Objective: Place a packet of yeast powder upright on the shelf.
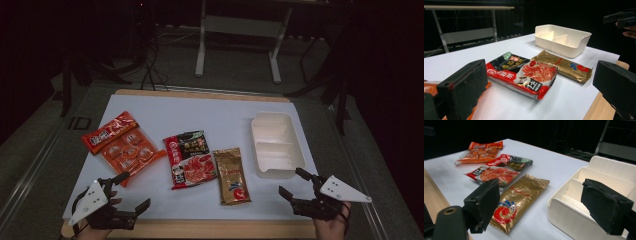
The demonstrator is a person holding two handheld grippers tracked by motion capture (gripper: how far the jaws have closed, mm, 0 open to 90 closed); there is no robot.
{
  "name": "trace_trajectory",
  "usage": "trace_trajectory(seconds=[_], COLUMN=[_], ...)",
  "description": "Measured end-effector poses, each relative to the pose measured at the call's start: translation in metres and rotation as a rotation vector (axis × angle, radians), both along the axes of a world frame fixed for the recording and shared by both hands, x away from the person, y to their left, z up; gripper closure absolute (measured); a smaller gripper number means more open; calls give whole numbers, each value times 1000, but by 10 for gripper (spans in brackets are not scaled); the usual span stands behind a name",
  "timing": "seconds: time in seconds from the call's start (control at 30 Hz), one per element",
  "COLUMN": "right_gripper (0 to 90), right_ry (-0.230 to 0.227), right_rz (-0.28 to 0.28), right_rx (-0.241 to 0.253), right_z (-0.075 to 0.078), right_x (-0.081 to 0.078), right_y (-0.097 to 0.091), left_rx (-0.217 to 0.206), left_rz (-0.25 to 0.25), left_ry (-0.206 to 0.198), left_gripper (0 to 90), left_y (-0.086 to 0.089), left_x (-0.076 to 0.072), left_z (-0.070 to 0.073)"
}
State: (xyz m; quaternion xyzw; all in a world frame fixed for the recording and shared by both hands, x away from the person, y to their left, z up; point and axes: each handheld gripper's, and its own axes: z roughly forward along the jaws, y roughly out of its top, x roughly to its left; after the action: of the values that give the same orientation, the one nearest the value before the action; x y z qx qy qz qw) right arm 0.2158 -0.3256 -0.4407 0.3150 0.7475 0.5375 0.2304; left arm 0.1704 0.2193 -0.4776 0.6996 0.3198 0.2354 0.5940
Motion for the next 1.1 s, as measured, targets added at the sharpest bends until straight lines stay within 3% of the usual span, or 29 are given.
trace_trajectory(seconds=[0.23,0.47,0.6,0.67,0.73,0.77,0.9,0.97,1.03,1.1], right_gripper=[158,148,129,127,127,101,100,100,101,102], right_ry=[-13,-14,24,87,92,104,101,93,83,80], right_rz=[-2,-8,-15,19,28,58,92,110,107,107], right_rx=[-33,-59,-94,-102,-107,-109,-82,-94,-111,-96], right_z=[4,10,14,16,17,18,25,28,31,35], right_x=[-5,-7,-4,2,3,7,15,20,24,31], right_y=[3,9,14,19,21,26,33,36,38,39], left_rx=[-14,0,-18,-29,-20,-21,-1,4,-3,-9], left_rz=[-8,-15,-18,-20,-22,-26,-7,9,9,0], left_ry=[14,-23,-41,-40,-43,-42,-28,-41,-31,-18], left_gripper=[2,2,2,2,2,2,2,2,2,3], left_y=[-1,-4,-3,-3,-3,-4,-4,-4,-4,-4], left_x=[1,-1,-1,-1,-1,-1,0,0,1,2], left_z=[-5,-1,3,4,5,5,5,4,3,3])
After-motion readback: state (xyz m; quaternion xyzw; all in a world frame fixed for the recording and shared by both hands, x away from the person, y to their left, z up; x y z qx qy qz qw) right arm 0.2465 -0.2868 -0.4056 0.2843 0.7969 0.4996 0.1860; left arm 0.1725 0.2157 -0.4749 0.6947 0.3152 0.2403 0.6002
